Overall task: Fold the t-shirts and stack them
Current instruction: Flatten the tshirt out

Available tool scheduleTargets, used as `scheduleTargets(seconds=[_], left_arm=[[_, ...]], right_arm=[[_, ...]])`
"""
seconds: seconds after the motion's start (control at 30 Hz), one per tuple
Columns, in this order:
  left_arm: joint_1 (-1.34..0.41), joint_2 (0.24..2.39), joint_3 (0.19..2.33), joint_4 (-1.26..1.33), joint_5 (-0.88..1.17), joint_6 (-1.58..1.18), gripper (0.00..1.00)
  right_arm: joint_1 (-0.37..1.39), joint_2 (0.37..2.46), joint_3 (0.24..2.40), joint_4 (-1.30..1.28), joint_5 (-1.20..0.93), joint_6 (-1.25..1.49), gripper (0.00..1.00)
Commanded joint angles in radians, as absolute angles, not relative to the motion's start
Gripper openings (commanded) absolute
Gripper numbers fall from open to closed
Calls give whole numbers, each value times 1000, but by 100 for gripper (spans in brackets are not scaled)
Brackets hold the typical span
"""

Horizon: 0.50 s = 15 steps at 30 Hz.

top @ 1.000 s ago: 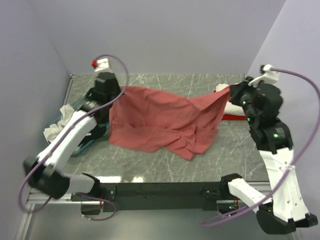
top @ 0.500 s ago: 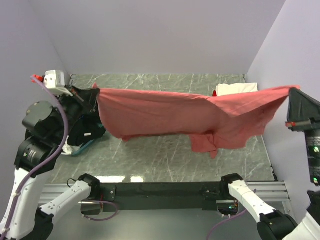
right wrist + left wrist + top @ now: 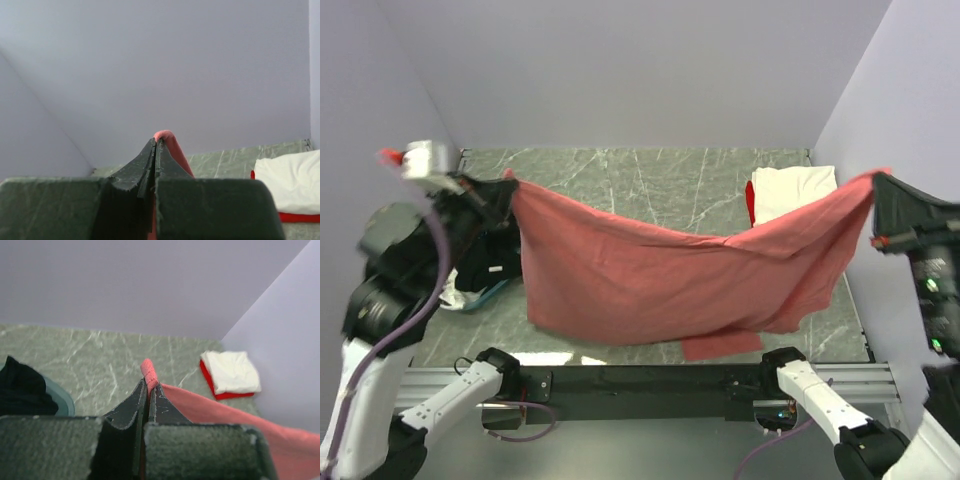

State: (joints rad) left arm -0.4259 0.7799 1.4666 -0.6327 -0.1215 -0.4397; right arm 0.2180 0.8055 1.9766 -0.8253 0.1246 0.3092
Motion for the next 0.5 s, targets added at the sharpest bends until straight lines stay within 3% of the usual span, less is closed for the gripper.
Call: scheduleTargets(seconds=[0.0,0.23,0.47], left_arm=[[-423,925,1413,-600,-138,-431,0],[-379,1194,1508,-566,-236,-371,1],[-295,1357,1771,-453,-123,-336,1]], right_arm=[[215,899,1880,-738,110,298,0],[187,1136,1844,-628,98,314,0],[129,1400,2126,-606,17,331,0]])
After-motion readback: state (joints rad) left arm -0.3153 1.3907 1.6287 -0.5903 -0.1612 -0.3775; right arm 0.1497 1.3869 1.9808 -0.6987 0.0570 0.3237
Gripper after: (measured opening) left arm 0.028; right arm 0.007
